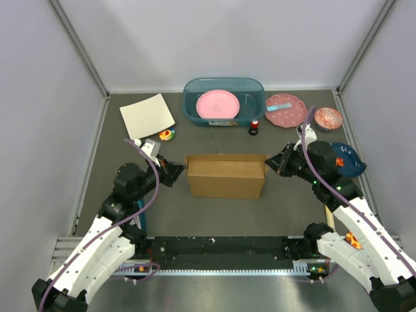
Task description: Fold the paper box
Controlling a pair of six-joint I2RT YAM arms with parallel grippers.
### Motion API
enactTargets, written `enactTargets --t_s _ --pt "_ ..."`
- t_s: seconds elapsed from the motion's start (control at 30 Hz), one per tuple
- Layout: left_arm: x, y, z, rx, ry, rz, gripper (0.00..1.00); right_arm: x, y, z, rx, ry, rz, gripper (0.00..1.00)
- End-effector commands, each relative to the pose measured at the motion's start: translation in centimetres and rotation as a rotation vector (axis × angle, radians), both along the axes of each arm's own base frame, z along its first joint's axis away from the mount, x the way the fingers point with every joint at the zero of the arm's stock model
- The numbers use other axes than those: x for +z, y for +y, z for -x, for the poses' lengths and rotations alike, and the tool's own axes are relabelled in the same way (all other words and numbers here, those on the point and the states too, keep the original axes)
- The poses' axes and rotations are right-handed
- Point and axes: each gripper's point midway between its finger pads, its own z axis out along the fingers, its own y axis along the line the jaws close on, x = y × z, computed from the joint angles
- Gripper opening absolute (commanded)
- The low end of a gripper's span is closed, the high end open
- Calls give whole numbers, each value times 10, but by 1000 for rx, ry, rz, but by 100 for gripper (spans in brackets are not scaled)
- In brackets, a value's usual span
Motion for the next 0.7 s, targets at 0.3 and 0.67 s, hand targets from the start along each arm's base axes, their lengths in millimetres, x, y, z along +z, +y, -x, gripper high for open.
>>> enactTargets --t_s 0.3,0.67 --pt "2 -5 3 -22 -6 28 0 8 19 18 100 48 -62 0" --pt "9 -7 5 -32 -7 51 0 -28 18 18 81 69 -26 0"
